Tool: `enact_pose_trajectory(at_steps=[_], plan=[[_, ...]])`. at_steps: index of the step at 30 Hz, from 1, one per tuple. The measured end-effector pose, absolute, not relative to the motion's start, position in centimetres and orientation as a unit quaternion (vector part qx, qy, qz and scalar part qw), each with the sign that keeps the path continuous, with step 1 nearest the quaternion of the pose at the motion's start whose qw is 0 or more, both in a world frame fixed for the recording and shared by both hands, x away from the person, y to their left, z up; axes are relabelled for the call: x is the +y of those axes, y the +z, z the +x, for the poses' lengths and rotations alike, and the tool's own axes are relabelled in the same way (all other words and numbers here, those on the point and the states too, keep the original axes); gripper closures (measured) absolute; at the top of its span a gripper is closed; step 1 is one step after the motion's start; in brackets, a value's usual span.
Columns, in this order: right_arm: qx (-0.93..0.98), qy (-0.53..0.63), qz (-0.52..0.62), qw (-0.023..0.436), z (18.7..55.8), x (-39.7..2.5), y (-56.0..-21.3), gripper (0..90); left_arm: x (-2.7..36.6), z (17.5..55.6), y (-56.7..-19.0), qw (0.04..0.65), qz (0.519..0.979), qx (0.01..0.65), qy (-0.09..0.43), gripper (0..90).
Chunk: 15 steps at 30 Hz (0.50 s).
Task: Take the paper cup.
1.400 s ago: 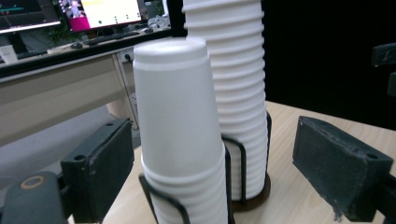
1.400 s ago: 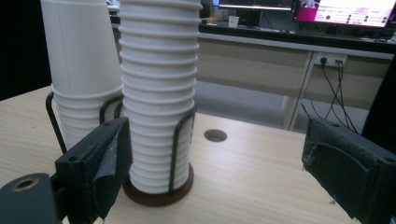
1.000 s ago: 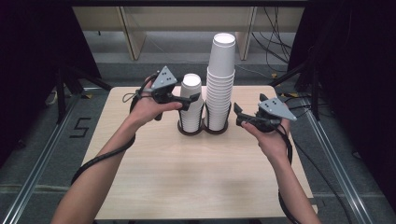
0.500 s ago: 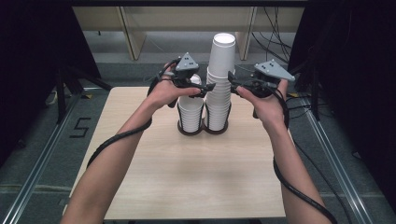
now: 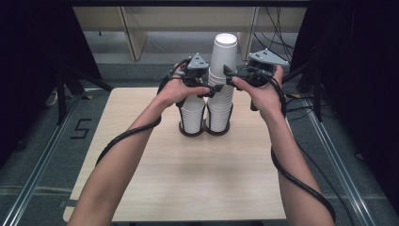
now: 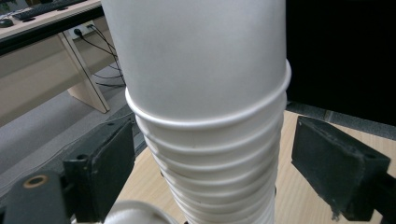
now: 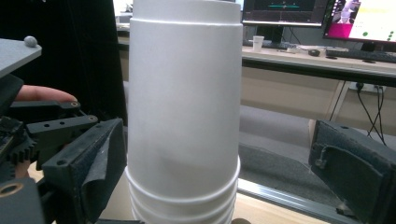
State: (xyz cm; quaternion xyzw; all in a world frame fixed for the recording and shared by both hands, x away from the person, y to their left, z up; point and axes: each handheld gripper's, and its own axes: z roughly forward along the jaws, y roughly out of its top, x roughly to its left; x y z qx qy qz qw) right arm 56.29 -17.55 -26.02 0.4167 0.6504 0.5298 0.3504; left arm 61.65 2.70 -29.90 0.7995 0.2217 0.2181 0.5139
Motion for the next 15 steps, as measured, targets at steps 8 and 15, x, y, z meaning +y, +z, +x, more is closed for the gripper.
enact_pose_trajectory(at_steps=[8,15], plan=[[0.666,0.526,0.411,0.332,57.4,-16.7,-25.6,4.8,2.2,62.2,-29.9,0.51,0.8,0.23,0.214,12.6],[0.672,0.525,0.412,0.322,58.5,-15.7,-25.1,4.5,1.7,62.8,-30.1,0.517,0.798,0.238,0.197,10.6]])
